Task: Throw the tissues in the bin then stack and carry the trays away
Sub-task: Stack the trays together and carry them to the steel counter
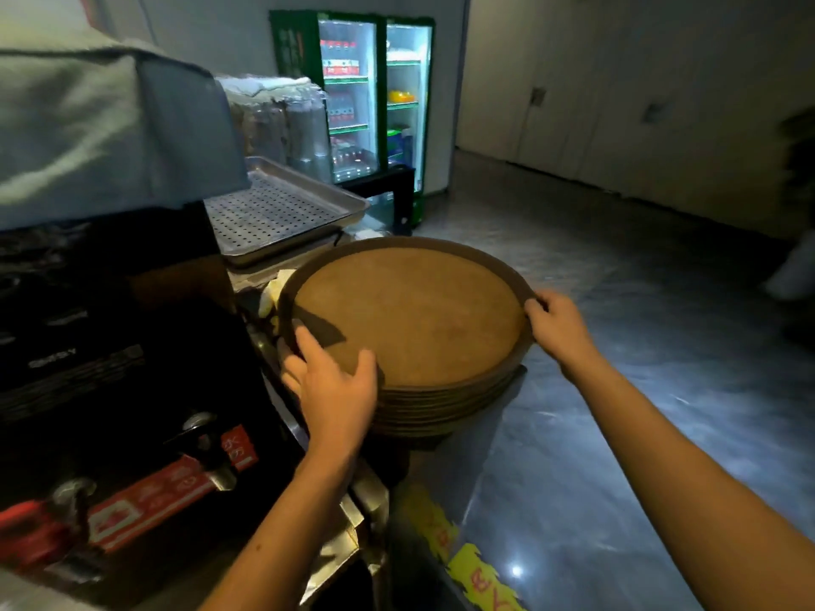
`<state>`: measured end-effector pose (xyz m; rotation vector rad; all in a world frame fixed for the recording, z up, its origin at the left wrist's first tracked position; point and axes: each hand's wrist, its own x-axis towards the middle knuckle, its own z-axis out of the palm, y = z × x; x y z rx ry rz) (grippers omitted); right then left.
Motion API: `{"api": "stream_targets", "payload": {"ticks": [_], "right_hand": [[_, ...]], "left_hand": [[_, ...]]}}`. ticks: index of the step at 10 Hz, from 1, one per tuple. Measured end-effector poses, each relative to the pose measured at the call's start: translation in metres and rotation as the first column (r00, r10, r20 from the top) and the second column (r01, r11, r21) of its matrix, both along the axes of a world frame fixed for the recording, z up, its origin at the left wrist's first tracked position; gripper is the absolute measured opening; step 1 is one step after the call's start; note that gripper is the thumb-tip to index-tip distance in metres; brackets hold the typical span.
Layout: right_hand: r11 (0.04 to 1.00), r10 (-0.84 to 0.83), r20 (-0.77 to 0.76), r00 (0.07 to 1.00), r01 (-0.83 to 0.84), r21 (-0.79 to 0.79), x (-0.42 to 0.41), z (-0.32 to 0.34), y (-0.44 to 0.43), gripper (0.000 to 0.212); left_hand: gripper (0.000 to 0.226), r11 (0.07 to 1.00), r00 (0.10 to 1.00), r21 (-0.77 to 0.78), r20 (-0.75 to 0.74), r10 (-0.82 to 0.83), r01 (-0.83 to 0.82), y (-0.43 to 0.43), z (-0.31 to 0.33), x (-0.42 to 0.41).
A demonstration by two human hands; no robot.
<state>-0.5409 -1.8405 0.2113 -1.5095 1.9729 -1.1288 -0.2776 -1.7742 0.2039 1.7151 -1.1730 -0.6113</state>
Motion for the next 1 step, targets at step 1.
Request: {"api": "stream_targets", "payload": {"ticks": [1], "right_hand": [[0.999, -0.045, 0.002, 0.999, 0.045, 0.009, 0.0164, -0.0011, 0.0438, 0.031]], "left_hand": [[0.091, 0.993, 0.993, 0.007, 0.004, -0.120, 0.120, 0.0127, 0.0022, 0.0082]]}}
